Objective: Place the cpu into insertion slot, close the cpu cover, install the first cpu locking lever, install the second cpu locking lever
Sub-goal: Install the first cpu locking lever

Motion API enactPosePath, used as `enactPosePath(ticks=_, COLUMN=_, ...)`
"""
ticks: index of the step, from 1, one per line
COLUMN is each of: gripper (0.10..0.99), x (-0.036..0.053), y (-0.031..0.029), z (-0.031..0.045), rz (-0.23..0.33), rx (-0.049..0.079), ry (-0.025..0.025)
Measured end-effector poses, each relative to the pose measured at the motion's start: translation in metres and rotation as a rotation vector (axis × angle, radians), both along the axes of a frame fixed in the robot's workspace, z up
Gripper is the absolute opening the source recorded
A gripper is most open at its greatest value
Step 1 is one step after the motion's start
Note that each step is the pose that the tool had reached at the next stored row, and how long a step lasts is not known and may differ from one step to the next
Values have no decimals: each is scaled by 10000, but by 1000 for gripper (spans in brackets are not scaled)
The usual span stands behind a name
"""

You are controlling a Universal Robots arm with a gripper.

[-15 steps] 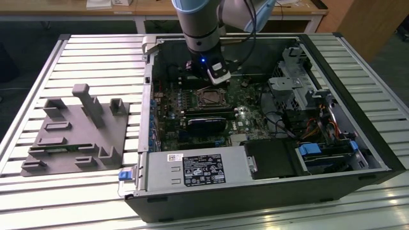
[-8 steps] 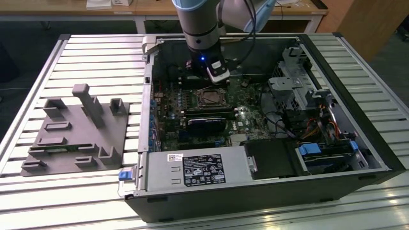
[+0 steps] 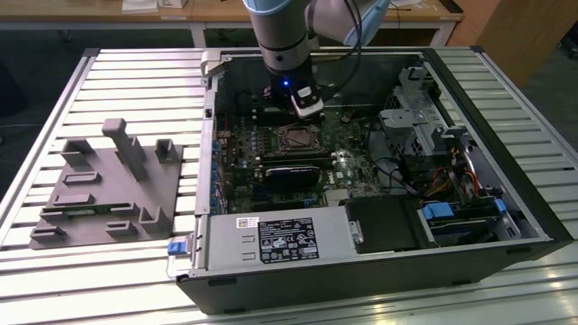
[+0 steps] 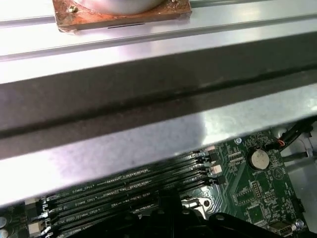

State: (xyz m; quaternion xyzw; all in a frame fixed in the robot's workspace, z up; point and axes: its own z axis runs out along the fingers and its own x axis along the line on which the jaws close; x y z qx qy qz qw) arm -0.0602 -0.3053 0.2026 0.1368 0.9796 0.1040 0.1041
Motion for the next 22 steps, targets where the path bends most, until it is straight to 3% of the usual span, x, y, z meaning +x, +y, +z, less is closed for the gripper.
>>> enactPosePath(ticks=5, gripper=106, x=0, y=40, z=-4, rz=-25, rx=-22, ry=0)
enactPosePath(ticks=22, gripper=106, x=12, y=43, z=-57, rz=-376, rx=-384, ry=-1)
